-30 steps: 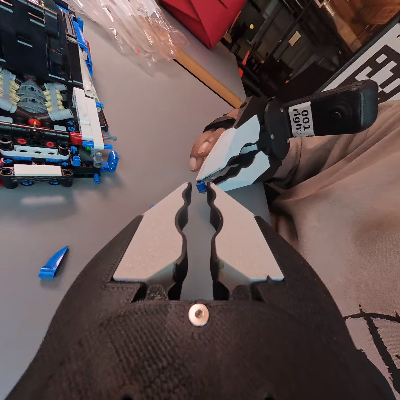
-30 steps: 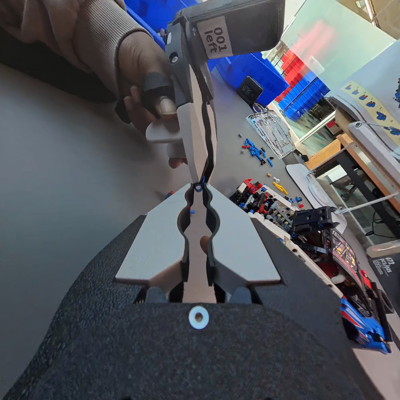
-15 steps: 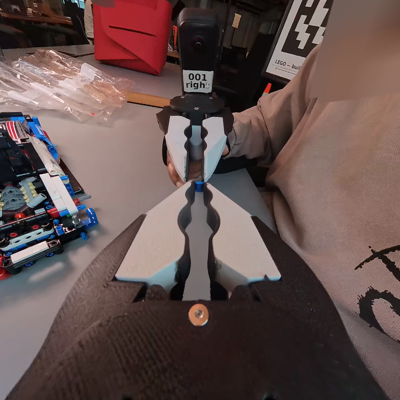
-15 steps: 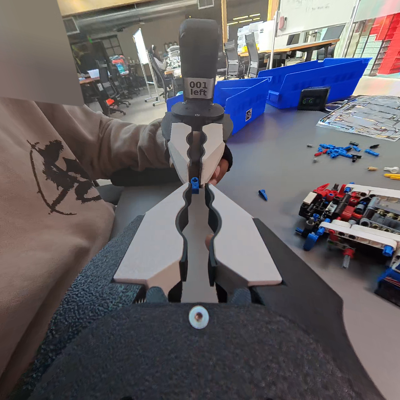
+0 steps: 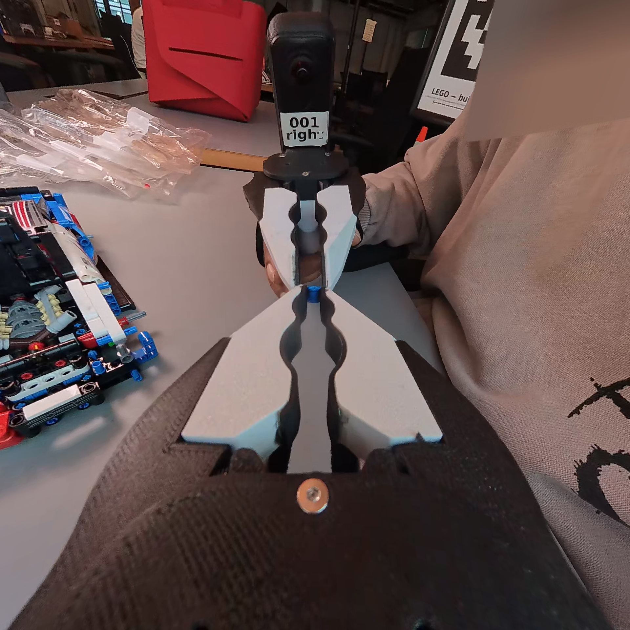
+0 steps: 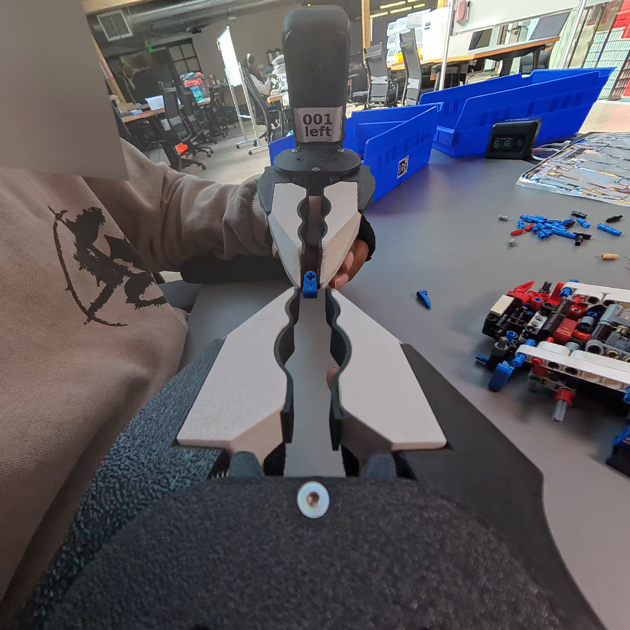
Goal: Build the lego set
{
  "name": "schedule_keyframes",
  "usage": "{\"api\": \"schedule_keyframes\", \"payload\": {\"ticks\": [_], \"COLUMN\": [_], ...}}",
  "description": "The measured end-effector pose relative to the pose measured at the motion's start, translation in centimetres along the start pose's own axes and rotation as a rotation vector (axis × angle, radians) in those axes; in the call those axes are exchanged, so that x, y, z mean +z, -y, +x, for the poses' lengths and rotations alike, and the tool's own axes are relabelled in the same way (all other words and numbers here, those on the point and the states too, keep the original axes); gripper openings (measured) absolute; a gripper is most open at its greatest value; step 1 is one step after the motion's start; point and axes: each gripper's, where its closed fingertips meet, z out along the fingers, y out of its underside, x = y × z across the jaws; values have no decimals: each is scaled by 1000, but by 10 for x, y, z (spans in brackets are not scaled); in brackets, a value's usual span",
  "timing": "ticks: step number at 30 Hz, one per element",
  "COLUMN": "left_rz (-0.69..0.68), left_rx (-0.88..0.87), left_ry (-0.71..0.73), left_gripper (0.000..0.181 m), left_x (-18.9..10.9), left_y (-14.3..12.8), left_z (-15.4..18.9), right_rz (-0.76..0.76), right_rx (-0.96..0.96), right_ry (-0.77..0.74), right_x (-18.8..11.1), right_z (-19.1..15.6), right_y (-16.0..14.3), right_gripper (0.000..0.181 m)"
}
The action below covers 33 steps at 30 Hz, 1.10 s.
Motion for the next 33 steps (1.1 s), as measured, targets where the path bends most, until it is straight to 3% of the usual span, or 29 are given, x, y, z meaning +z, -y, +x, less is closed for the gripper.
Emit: {"api": "schedule_keyframes", "payload": {"ticks": [9, 11, 12, 16, 23, 28, 33], "left_rz": [-34, -113, -178, -451, -608, -583, -533], "left_rx": [-17, -26, -22, 5, 94, 113, 75], "left_ry": [29, 94, 140, 259, 265, 222, 287], "left_gripper": [7, 25, 26, 21, 7, 8, 7], "left_x": [-2, -8, -12, -21, -4, 11, 2], "left_y": [-4, -16, -25, -70, -91, -86, -80], "left_z": [-5, -18, -26, -44, -35, -22, -37], "right_rz": [-28, -58, -82, -208, -320, -391, -437], "right_rx": [-38, -19, -17, -3, -9, -22, -33], "right_ry": [-24, -83, -132, -240, -227, -217, -210], "right_x": [0, -2, -5, -11, -7, -6, -10], "right_z": [2, 14, 24, 45, 39, 35, 37], "right_y": [-3, -6, -9, -29, -47, -58, -64], "right_gripper": [4, 4, 4, 4, 4, 4, 4]}}
